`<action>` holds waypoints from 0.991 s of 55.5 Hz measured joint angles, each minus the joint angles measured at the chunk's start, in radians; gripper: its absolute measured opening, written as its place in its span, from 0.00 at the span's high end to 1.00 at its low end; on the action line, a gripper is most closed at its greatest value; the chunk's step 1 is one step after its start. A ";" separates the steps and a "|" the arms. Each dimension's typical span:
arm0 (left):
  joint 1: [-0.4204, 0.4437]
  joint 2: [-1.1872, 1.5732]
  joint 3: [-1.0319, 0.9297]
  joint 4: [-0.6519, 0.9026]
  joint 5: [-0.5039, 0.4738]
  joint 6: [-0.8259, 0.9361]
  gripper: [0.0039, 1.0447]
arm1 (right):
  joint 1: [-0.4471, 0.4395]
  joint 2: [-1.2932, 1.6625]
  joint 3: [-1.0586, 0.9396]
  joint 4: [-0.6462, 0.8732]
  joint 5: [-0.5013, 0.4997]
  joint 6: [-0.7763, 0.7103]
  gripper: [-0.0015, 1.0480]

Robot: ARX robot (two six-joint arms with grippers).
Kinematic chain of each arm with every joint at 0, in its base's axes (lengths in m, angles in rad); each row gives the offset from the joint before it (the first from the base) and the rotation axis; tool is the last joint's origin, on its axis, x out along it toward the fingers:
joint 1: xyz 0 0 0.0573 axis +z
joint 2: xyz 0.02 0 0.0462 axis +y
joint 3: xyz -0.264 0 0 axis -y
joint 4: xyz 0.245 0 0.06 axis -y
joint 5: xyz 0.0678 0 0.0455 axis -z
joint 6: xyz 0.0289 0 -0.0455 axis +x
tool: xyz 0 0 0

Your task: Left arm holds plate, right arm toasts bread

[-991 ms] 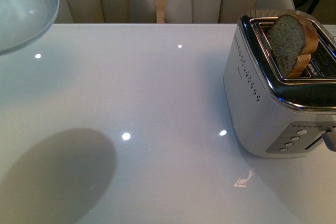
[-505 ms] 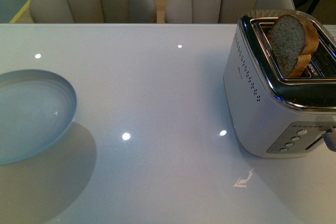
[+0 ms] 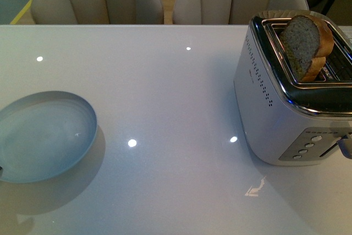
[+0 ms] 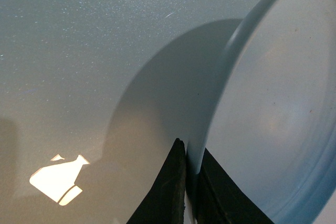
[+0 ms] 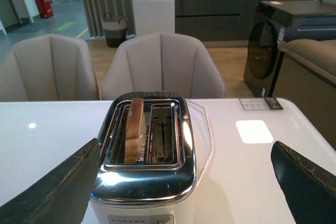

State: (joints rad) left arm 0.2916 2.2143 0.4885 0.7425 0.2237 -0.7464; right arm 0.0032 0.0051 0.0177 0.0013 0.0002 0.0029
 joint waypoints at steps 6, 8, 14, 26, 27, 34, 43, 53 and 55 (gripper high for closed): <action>0.006 0.041 0.027 0.010 0.003 0.016 0.97 | 0.000 0.000 0.000 0.000 0.000 0.000 0.09; 0.008 0.053 0.037 0.010 0.002 0.024 0.97 | 0.000 0.000 0.000 0.000 0.000 0.000 0.09; 0.017 0.085 0.061 0.009 0.003 0.050 0.97 | 0.000 0.000 0.000 0.000 0.000 0.000 0.09; 0.032 0.105 0.103 -0.014 0.009 0.077 0.97 | 0.000 0.000 0.000 0.000 0.000 0.000 0.09; 0.033 0.105 0.108 -0.018 0.009 0.078 0.97 | 0.000 0.000 0.000 0.000 0.000 0.000 0.09; 0.038 0.105 0.128 -0.035 0.012 0.090 0.97 | 0.000 0.000 0.000 0.000 0.000 0.000 0.09; 0.042 0.105 0.144 -0.066 0.005 0.107 0.81 | 0.000 0.000 0.000 0.000 0.000 0.000 0.09; 0.043 0.087 0.153 -0.116 -0.019 0.124 0.46 | 0.000 0.000 0.000 0.000 0.000 0.000 0.09; 0.043 0.071 0.152 -0.125 -0.021 0.124 0.37 | 0.000 0.000 0.000 0.000 0.000 0.000 0.09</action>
State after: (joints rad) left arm 0.3351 2.2852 0.6407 0.6174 0.2024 -0.6224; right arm 0.0032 0.0051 0.0177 0.0013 0.0002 0.0029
